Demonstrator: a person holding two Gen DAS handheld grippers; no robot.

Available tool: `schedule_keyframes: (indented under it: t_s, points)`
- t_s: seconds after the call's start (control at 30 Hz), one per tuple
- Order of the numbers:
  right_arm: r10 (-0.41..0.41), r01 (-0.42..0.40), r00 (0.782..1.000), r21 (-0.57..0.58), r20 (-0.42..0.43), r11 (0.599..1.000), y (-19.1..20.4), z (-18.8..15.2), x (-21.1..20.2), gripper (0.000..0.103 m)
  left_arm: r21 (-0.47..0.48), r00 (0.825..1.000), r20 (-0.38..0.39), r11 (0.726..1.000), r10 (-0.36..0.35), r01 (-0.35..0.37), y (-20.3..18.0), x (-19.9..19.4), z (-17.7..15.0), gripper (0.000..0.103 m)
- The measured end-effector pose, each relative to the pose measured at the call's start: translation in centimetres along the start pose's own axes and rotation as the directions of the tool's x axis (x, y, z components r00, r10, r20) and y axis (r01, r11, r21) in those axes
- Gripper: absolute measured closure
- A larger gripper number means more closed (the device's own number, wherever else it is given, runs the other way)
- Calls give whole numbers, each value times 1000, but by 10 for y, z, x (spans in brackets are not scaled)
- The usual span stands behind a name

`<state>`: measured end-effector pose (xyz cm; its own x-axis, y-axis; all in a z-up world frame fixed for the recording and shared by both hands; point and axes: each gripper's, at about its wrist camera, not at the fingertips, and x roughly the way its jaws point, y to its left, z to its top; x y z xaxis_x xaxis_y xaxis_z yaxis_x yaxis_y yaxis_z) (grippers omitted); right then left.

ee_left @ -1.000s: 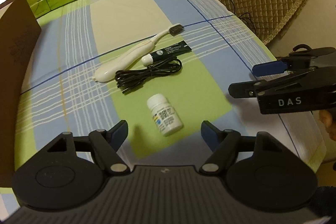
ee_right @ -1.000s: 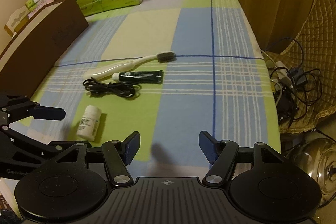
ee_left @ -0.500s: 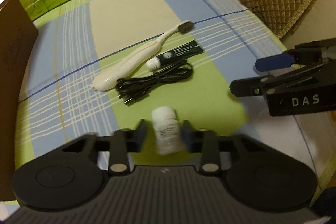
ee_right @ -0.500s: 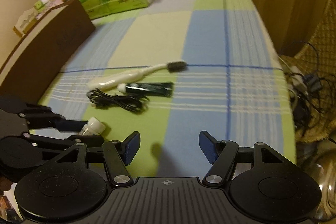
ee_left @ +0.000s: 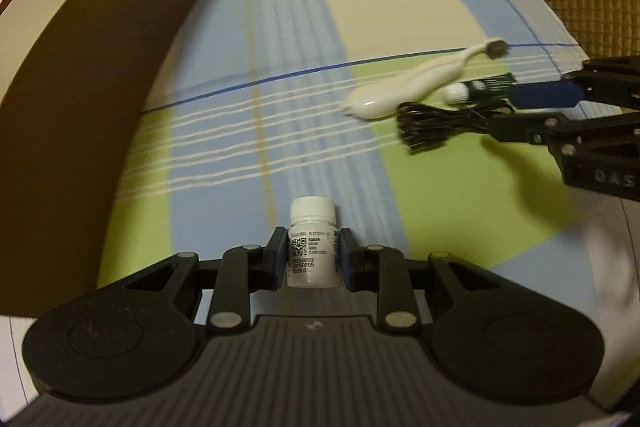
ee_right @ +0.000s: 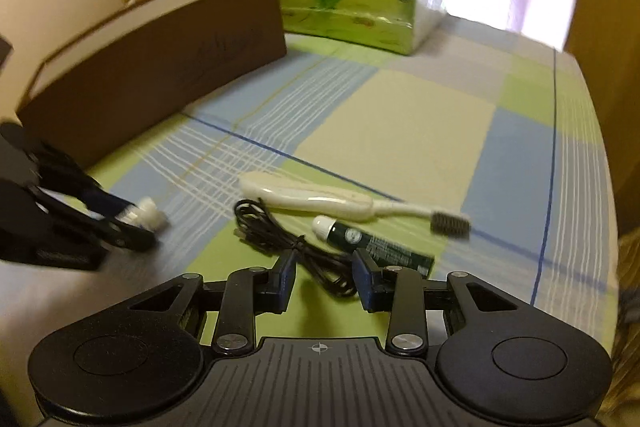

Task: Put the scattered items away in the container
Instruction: 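Grasp the white pill bottle with the left gripper while the right grasps the black cable, then carry the pill bottle and black cable over the box opening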

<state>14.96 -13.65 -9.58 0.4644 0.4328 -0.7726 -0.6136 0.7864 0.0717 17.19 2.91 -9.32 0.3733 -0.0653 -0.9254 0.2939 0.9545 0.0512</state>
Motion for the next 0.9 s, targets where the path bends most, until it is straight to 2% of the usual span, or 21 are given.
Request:
schedule_keyframes:
  t_s: [0.17, 0.23, 0.3, 0.37, 0.5, 0.67, 0.9]
  points:
    - [1, -3, 1000, -130, -14, 991, 10, -1, 14, 64, -14, 1000, -3, 1000, 3, -3, 8, -1, -5, 80]
    - [7, -16, 999, -173, -50, 985, 16, -3, 15, 76, -12, 1000, -4, 1000, 3, -3, 9, -2, -6, 80]
    - [18, -33, 996, -189, -82, 981, 23, -6, 14, 80, -9, 1000, -6, 1000, 1, -1, 8, -1, -8, 80]
    - [20, -41, 993, -174, -120, 984, 27, -8, 10, 80, -7, 1000, -10, 1000, -3, 3, 9, -2, -10, 80]
    - [82, -95, 976, -56, -203, 994, 30, -14, -1, 80, -3, 999, -21, 1000, -24, 23, 10, -4, -16, 80]
    - [110, -102, 970, 49, -217, 994, 33, -26, -13, 79, -24, 997, -36, 998, -64, 63, 13, -10, -30, 80]
    - [85, -88, 979, -6, -183, 996, 47, -26, -11, 78, -43, 997, -27, 997, -71, 69, 19, -13, -36, 80]
